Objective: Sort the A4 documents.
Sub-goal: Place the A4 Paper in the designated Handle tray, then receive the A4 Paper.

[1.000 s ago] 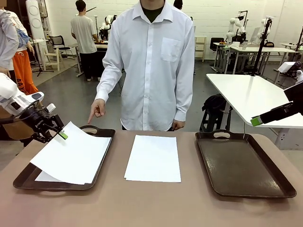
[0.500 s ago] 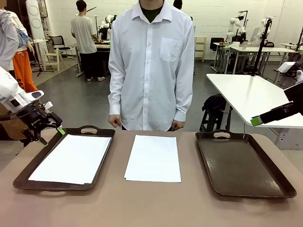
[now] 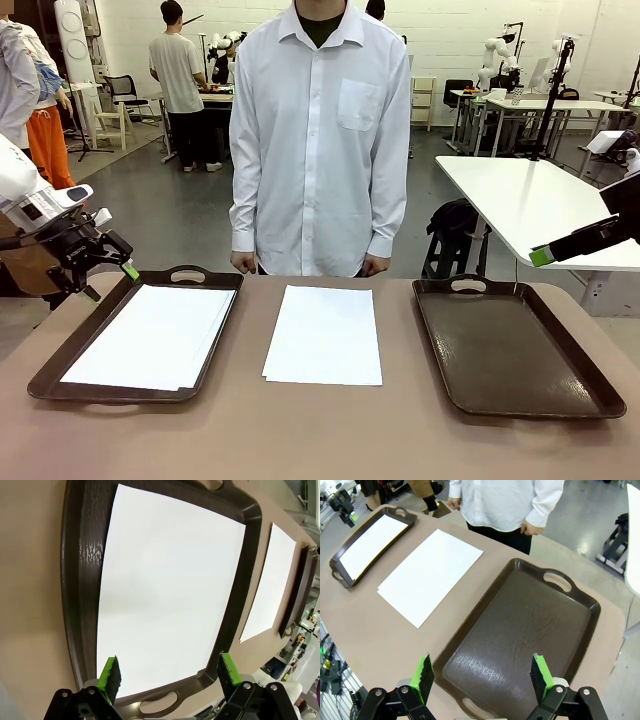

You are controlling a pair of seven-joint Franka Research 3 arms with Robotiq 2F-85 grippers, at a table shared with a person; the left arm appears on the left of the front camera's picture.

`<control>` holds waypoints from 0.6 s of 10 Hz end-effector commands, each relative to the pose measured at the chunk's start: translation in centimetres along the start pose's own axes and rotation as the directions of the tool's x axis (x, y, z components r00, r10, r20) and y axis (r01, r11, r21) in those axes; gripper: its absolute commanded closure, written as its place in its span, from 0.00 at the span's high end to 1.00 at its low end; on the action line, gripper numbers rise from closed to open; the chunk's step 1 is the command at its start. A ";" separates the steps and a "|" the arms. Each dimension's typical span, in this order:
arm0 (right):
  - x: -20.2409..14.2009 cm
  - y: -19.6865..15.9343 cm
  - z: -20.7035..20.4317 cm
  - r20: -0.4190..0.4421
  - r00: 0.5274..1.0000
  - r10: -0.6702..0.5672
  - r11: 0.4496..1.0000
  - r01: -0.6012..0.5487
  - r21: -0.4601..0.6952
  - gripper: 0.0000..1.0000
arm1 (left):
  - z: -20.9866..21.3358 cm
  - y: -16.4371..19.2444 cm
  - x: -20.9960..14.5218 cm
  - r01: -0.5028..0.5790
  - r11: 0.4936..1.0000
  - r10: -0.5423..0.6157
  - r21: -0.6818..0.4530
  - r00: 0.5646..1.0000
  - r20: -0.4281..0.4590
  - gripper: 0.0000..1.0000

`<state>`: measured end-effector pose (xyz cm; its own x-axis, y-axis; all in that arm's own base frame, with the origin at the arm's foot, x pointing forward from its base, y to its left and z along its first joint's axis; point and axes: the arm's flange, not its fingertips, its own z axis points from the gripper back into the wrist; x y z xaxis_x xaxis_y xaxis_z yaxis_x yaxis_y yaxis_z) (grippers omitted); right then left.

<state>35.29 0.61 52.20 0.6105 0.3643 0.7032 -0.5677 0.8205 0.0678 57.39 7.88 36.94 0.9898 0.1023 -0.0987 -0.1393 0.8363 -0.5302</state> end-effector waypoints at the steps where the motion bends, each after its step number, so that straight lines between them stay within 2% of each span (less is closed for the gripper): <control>1: 0.0 0.0 -0.2 0.002 1.000 -0.003 1.000 0.003 0.012 1.00 | -0.1 0.3 0.2 0.002 1.000 -0.002 0.013 1.000 -0.004 1.00; 6: 0.0 0.0 -0.2 0.002 1.000 -0.003 1.000 0.003 0.012 1.00 | -0.1 0.3 0.2 0.002 1.000 -0.002 0.013 1.000 -0.004 1.00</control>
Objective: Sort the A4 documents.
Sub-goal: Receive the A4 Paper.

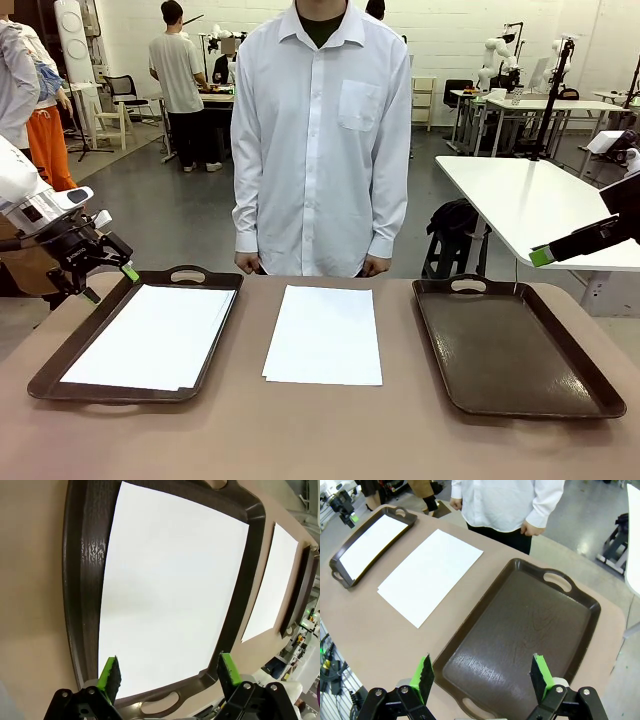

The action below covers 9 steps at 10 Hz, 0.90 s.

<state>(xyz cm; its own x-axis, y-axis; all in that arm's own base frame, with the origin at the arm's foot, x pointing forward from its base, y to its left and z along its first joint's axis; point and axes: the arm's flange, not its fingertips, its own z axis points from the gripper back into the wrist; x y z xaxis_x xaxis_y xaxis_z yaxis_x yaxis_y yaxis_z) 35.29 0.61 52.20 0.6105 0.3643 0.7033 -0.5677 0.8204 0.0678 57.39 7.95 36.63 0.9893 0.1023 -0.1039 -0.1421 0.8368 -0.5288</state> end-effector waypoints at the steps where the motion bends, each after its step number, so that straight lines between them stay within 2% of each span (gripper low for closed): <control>1: 0.0 0.0 -0.2 0.002 1.000 -0.003 1.000 0.003 0.012 1.00 | 0.2 0.0 0.1 0.005 1.000 -0.005 0.012 1.000 0.001 1.00; 7: 0.0 0.0 -0.2 0.002 1.000 -0.003 1.000 0.003 0.012 1.00 | 0.0 0.0 0.0 0.000 1.000 0.000 0.000 1.000 0.000 1.00; 8: 0.0 0.0 -0.2 0.002 1.000 -0.003 1.000 0.003 0.012 1.00 | 0.6 -3.0 0.3 0.077 0.989 -0.080 0.128 0.997 0.019 1.00; 9: 0.0 0.0 -0.2 0.002 1.000 -0.003 1.000 0.003 0.012 1.00 | 1.5 -6.0 -0.8 0.198 0.952 -0.221 0.233 0.972 0.075 1.00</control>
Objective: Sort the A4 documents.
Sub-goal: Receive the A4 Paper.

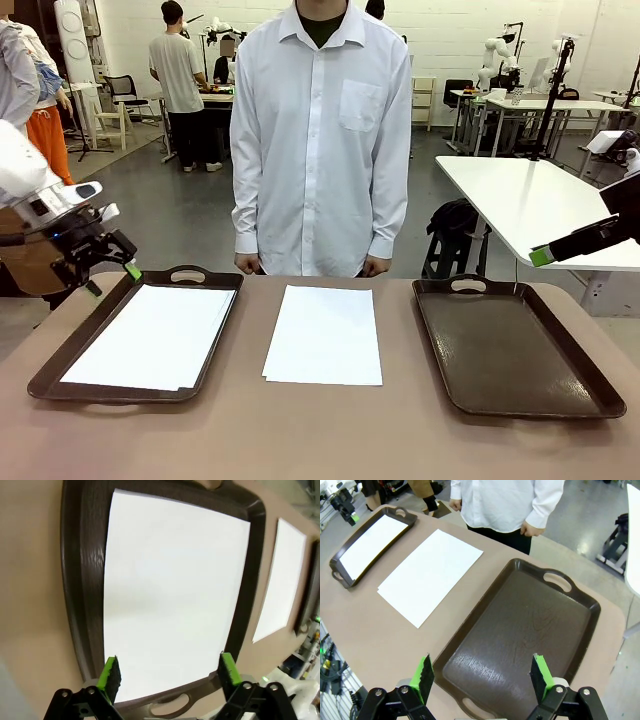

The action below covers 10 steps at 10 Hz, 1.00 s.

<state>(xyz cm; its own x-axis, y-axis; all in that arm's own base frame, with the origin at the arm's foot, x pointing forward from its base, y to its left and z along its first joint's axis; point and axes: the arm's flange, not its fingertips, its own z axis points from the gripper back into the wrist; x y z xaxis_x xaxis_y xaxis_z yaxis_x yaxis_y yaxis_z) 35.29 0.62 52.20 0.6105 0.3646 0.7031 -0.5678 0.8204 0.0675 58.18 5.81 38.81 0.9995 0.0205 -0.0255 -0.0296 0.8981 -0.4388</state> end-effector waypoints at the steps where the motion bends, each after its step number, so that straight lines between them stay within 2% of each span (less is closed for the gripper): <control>1: 0.0 -0.1 -0.2 0.002 1.000 -0.004 1.000 0.004 0.013 1.00 | 3.2 -6.3 -3.0 0.265 0.954 -0.289 0.142 0.940 0.182 1.00; 2: 0.0 -0.1 -0.2 0.002 1.000 -0.004 1.000 0.004 0.013 1.00 | 4.9 -7.8 -4.7 0.334 0.932 -0.359 0.138 0.901 0.244 1.00; 4: 0.0 -0.1 -0.2 0.002 1.000 -0.004 1.000 0.004 0.013 1.00 | 7.7 -8.7 -8.8 0.468 0.867 -0.498 0.171 0.818 0.287 1.00; 5: 0.0 -0.1 -0.2 0.002 1.000 -0.004 1.000 0.004 0.013 1.00 | 8.8 -8.4 -10.6 0.512 0.835 -0.550 0.203 0.750 0.367 1.00; 6: 0.0 -0.1 -0.2 0.002 1.000 -0.004 1.000 0.004 0.013 1.00 | 9.7 -7.7 -12.2 0.551 0.818 -0.565 0.167 0.715 0.412 1.00; 7: 0.0 -0.1 -0.2 0.002 1.000 -0.004 1.000 0.004 0.013 1.00 | 10.4 -6.9 -13.6 0.577 0.806 -0.567 0.132 0.690 0.449 1.00; 8: 0.0 -0.1 -0.2 0.002 1.000 -0.004 1.000 0.004 0.013 1.00 | 11.4 -6.3 -15.2 0.570 0.806 -0.569 0.158 0.673 0.473 1.00; 10: 0.0 -0.1 -0.2 0.002 1.000 -0.004 1.000 0.004 0.013 1.00 | 12.7 -5.8 -17.8 0.618 0.765 -0.632 0.181 0.666 0.396 1.00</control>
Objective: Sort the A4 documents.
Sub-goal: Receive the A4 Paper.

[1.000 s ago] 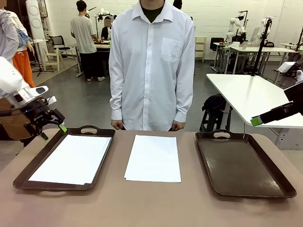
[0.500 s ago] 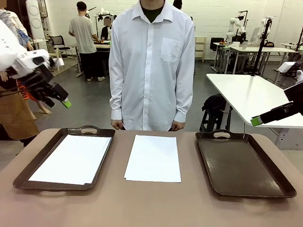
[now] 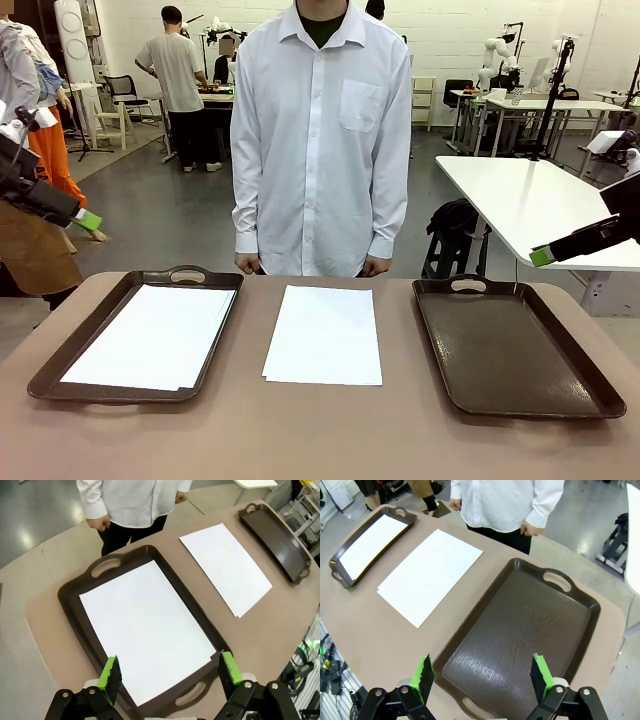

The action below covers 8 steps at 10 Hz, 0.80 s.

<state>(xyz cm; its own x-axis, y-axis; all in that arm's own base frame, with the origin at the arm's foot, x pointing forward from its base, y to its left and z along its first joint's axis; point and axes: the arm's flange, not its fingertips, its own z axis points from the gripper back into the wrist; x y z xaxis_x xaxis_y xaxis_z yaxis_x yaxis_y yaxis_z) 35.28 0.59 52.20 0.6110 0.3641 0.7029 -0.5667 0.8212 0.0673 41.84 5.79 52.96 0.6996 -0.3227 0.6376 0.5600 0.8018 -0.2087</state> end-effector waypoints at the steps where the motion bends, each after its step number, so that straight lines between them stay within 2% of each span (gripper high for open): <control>1: 0.0 0.0 -0.2 0.002 1.000 -0.003 1.000 0.003 0.014 1.00 | 1.3 -1.0 -0.7 0.091 0.996 -0.092 -0.021 0.994 -0.057 1.00; 5: 0.0 0.0 -0.2 0.002 1.000 -0.003 1.000 0.003 0.014 1.00 | 2.0 -1.4 -0.5 0.144 0.989 -0.145 -0.028 0.988 -0.048 1.00; 8: 0.0 0.0 -0.2 0.002 1.000 -0.003 1.000 0.003 0.014 1.00 | 1.8 -0.9 0.0 0.128 0.991 -0.130 -0.035 0.990 -0.050 1.00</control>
<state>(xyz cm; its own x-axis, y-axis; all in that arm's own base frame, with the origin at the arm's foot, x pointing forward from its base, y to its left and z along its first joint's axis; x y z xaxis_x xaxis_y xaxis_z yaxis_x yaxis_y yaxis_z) 35.28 0.58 52.20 0.6111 0.3641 0.7029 -0.5666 0.8212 0.0673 40.00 5.48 54.39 0.6587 -0.4372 0.6123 0.6411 0.7521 -0.1527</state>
